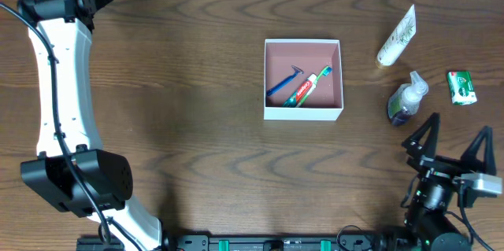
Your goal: Pack container
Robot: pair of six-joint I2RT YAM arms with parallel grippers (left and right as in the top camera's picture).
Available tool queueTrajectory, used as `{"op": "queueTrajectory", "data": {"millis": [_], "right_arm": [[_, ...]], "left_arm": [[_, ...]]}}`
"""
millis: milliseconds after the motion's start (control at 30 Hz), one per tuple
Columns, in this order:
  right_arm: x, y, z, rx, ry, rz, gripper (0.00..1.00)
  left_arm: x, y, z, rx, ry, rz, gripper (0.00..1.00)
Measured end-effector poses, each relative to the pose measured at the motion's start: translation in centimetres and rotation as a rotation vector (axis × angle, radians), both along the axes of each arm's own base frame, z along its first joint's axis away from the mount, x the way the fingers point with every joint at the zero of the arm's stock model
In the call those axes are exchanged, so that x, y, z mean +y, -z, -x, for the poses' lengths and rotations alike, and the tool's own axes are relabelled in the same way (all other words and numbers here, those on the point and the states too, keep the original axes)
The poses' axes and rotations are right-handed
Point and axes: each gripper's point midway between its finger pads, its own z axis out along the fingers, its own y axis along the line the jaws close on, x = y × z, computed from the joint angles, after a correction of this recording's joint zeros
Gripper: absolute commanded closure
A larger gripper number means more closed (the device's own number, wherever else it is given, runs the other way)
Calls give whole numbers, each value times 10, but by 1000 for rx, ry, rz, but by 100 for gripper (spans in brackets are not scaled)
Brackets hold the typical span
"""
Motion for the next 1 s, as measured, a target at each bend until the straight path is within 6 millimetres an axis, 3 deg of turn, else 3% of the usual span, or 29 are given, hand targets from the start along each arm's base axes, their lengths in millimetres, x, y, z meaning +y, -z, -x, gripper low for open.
{"op": "queueTrajectory", "data": {"millis": [100,233,333,400,500,600,667,800,1000], "right_arm": [[2,-27,-1,4,1,25,1],[10,-81,-17,43,-13,101,1],[16,-112,-51,142,-43,153,1],[23,-116,-91,282,-95,183,1],[30,-99,-145,530,-181,188,1],[34,-57,-188,818,-255,159,1],[35,-27,-205,998,-290,130,1],[34,6,-220,1197,-314,95,1],[29,-6,-230,1180,-291,99,1]], "left_arm": [[0,0,0,0,0,0,2],[0,0,0,0,0,0,2],[0,0,0,0,0,0,2],[0,0,0,1,0,0,2],[0,0,0,0,0,0,2],[0,0,0,0,0,0,2],[0,0,0,-1,0,0,2],[0,0,0,0,0,0,2],[0,0,0,0,0,0,2]]}}
